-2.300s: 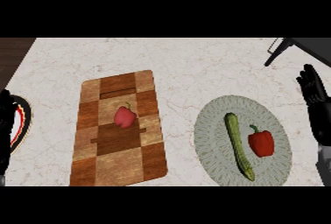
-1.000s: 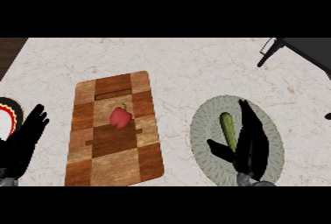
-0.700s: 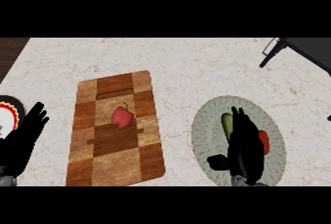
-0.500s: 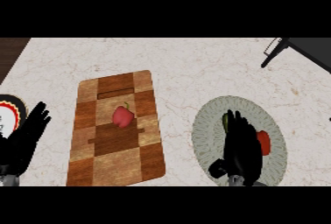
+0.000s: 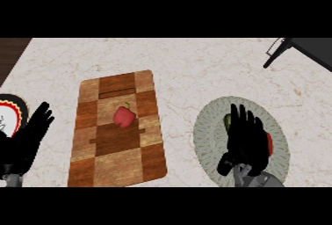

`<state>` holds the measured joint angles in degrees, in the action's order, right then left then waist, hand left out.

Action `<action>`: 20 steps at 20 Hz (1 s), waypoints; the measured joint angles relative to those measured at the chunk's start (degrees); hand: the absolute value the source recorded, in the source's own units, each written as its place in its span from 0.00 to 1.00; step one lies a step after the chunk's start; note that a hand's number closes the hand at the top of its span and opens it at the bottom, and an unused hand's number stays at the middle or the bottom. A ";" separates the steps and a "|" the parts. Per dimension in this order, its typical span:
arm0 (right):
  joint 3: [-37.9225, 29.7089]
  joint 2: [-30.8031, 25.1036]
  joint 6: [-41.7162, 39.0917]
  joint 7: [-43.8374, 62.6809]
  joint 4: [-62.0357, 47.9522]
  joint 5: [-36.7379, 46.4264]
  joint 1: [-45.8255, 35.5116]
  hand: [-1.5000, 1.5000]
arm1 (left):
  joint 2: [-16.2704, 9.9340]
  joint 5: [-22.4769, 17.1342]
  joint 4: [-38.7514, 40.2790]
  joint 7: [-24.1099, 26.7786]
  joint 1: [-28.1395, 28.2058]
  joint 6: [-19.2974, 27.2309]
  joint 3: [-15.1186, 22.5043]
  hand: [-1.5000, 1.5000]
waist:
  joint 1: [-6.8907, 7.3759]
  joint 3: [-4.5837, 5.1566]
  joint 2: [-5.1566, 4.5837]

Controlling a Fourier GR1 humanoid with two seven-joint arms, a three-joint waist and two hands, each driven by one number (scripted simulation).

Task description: Pick the squash from the placemat and place it in the tiered shelf

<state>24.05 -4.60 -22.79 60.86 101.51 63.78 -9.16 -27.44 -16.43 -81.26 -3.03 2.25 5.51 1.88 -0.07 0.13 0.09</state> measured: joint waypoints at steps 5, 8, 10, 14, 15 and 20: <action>-3.15 0.12 -3.80 -1.89 -0.73 0.74 0.10 0.00 | 0.36 0.11 0.13 -0.44 -0.51 -0.75 -0.56 0.50 | 0.06 -0.06 -0.04; -4.18 0.57 -4.91 -2.63 -1.57 2.04 0.99 0.00 | 0.73 0.39 1.04 0.42 -0.22 -1.45 -1.16 0.50 | 0.07 -0.08 -0.06; -5.08 0.56 -5.68 -3.34 -1.29 2.62 1.70 0.00 | 0.81 0.76 1.48 0.33 -0.75 -1.68 -1.72 0.50 | 0.03 -0.09 -0.06; -6.91 0.00 -6.46 -5.15 -1.37 3.91 2.61 0.00 | 1.73 1.86 2.42 0.47 -1.26 -2.47 -2.49 0.50 | 0.03 -0.11 -0.07; -7.28 0.03 -6.52 -5.50 -1.82 4.33 2.43 0.00 | 1.78 2.00 3.41 0.64 -2.11 -2.87 -3.11 0.50 | 0.03 -0.11 -0.07; -9.19 0.61 -4.37 -7.59 -7.73 6.17 1.12 0.00 | 3.17 3.42 3.69 0.88 -2.03 -4.15 -4.52 0.50 | 0.17 -0.13 -0.09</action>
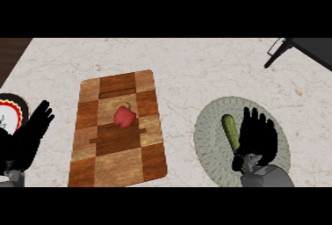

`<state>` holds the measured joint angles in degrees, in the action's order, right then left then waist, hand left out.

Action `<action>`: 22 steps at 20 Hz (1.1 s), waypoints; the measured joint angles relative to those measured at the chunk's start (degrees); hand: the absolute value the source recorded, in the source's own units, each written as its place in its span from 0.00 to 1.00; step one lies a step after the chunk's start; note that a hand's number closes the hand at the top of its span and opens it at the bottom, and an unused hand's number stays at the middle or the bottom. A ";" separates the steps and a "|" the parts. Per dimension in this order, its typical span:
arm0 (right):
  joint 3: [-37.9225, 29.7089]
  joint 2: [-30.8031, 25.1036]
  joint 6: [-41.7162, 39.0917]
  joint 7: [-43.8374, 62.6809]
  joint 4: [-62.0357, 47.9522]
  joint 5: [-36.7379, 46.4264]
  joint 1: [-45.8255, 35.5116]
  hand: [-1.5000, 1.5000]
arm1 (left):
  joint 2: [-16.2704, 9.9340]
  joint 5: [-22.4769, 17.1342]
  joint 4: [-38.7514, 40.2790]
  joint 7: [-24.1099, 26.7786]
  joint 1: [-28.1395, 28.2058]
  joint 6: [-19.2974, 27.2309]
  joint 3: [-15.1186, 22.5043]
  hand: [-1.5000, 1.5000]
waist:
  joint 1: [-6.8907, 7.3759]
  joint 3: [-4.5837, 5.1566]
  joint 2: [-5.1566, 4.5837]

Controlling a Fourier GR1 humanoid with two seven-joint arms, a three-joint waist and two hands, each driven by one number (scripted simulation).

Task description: Pick the squash from the placemat and place it in the tiered shelf

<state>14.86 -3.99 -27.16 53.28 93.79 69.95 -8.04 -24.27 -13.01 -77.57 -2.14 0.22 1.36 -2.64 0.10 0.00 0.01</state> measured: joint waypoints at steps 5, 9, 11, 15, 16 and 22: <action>-2.02 0.31 1.86 -1.91 -2.98 0.38 -0.16 0.00 | 1.92 2.14 -0.98 -1.00 0.33 -0.59 -0.75 0.50 | 0.00 0.04 0.05; -3.12 0.90 4.09 -2.88 -3.82 -0.21 0.95 1.00 | 1.85 2.52 -2.01 -2.49 -0.07 -1.41 -2.11 0.50 | 0.04 0.33 0.38; -3.34 1.07 5.35 -3.75 -4.04 -0.58 1.37 1.00 | 2.73 3.10 -2.37 -2.16 0.40 -1.48 -2.12 0.50 | 0.08 0.54 0.61; -2.98 0.23 5.30 -4.87 -4.52 -0.13 0.95 1.00 | 3.26 4.10 -1.44 -1.94 -0.31 -1.77 -2.77 0.50 | 0.09 0.60 0.69; -2.89 -0.02 5.64 -5.34 -4.93 0.06 0.73 1.00 | 3.54 4.35 -2.14 -1.91 0.38 -1.83 -2.65 0.50 | 0.14 0.63 0.73; -0.88 -1.73 7.13 -6.46 -3.18 2.89 1.49 1.00 | 3.84 4.72 -2.51 -2.80 -0.01 -2.61 -3.89 0.50 | 0.05 0.57 0.67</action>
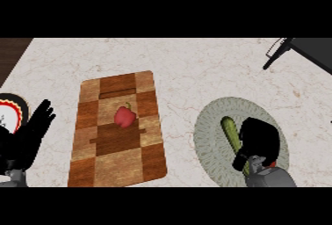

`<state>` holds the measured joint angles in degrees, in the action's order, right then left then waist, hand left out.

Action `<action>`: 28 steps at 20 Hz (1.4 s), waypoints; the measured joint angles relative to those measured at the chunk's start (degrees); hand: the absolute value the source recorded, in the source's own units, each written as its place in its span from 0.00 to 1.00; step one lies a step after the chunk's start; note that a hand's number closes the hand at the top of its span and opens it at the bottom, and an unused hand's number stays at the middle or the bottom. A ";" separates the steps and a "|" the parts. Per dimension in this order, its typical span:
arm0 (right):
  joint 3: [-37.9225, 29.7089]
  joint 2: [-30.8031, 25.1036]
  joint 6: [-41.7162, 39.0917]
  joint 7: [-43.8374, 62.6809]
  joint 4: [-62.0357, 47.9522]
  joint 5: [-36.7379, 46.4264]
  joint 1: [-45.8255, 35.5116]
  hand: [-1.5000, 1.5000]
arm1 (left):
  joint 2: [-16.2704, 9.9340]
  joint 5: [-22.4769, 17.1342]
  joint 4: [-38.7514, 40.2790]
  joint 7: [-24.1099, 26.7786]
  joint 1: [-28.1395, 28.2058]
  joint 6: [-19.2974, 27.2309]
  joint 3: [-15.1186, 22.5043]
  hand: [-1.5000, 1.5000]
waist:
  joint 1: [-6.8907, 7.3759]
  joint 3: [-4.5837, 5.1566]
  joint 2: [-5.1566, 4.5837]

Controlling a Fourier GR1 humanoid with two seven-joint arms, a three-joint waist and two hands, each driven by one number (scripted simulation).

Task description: Pick the squash from the placemat and place it in the tiered shelf

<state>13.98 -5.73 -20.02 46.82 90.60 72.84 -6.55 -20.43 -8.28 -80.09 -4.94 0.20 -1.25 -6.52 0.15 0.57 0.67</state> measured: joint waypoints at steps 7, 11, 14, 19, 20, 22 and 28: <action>-11.60 -3.24 3.97 -3.28 -8.07 -3.89 -12.38 1.00 | 0.75 0.78 0.07 0.63 -0.12 -0.89 0.01 0.50 | 0.88 -0.48 -0.82; -18.08 -5.97 7.08 -5.11 -14.89 -6.27 -21.58 1.00 | 0.09 0.61 0.45 0.56 -0.39 -1.47 -0.87 0.50 | 0.99 -0.56 -0.93; -20.68 -7.56 7.26 -5.01 -15.93 -7.43 -26.01 1.00 | 0.66 0.86 -0.06 0.21 0.02 -1.47 -0.77 0.50 | 0.67 -0.57 -0.81; -23.74 -8.04 5.76 -1.39 -10.82 -9.77 -30.84 1.00 | 1.04 1.10 -1.75 -0.87 1.04 -0.96 -1.18 0.50 | 0.15 -0.57 -0.56; -24.29 -7.50 5.60 -0.47 -8.35 -10.57 -30.54 1.00 | 1.23 1.36 -1.68 -0.37 1.76 -0.88 -1.18 0.50 | -0.06 -0.55 -0.48; -25.58 -6.74 4.69 2.09 -4.85 -12.05 -32.40 1.00 | 1.22 1.41 -1.97 -0.99 1.79 -0.89 -1.22 0.50 | -0.21 -0.55 -0.42; -29.90 -7.92 2.89 6.12 5.72 -16.06 -35.81 1.00 | 1.63 1.75 -1.86 -0.93 1.41 -0.90 -1.47 0.50 | -0.52 -0.54 -0.38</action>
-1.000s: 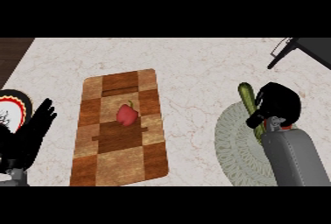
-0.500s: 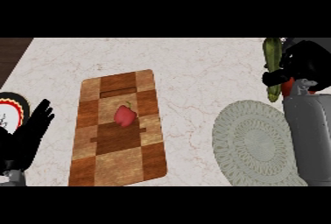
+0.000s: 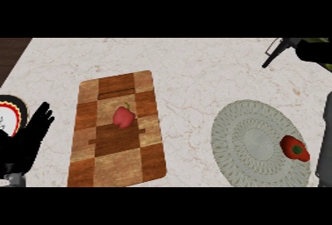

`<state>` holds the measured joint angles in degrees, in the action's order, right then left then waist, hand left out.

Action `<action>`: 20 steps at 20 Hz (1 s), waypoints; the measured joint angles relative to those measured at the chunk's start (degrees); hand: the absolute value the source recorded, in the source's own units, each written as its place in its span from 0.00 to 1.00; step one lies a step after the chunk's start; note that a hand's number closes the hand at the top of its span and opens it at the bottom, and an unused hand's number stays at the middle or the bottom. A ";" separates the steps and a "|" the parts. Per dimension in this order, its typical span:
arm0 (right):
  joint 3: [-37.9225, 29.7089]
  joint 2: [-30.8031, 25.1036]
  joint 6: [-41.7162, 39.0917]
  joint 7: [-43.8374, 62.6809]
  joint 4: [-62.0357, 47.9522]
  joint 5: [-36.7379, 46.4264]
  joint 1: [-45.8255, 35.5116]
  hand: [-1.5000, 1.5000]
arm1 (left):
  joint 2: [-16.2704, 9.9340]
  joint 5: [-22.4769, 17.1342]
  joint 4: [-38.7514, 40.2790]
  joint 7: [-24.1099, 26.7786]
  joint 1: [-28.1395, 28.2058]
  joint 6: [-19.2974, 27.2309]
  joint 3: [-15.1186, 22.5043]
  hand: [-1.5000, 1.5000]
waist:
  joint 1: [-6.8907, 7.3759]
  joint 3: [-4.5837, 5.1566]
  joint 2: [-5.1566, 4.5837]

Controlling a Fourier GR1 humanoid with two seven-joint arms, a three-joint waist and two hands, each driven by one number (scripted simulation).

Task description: Pick the squash from the placemat and place it in the tiered shelf

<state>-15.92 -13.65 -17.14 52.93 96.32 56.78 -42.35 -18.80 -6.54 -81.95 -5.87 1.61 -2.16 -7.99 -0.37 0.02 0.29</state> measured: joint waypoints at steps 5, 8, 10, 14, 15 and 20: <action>-0.53 -2.00 -2.40 2.56 5.52 -0.51 -5.07 1.00 | 0.24 0.27 -0.56 0.21 0.40 -0.69 -0.19 0.50 | 0.29 0.00 -0.05; -1.14 -4.00 -2.91 2.88 5.51 -0.08 -7.73 1.00 | 0.37 0.67 -1.00 -0.85 -0.17 -0.33 -0.39 0.50 | 0.42 0.02 -0.11; -1.35 -5.49 -3.34 3.21 5.09 0.69 -9.91 1.00 | 0.42 0.65 -1.23 -0.08 0.73 -1.01 -0.50 0.50 | 0.52 0.01 -0.12; -2.13 -10.99 -5.11 2.03 0.24 2.88 -13.35 1.00 | 0.16 0.42 -1.49 -0.90 0.10 -1.37 -0.92 0.50 | 0.59 0.03 -0.19; -2.10 -12.22 -5.55 1.76 -1.12 3.51 -14.17 1.00 | -0.13 0.22 -1.35 -1.02 -0.22 -1.77 -1.13 0.50 | 0.62 0.04 -0.21; -2.46 -16.88 -7.75 0.36 -7.79 4.84 -18.22 1.00 | 0.11 0.36 -1.69 -1.56 -0.58 -1.95 -1.25 0.50 | 0.77 0.04 -0.24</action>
<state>-18.38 -30.53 -24.89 53.29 88.54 61.62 -60.58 -18.69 -6.18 -83.64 -7.44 1.03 -4.10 -9.24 0.41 0.06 0.05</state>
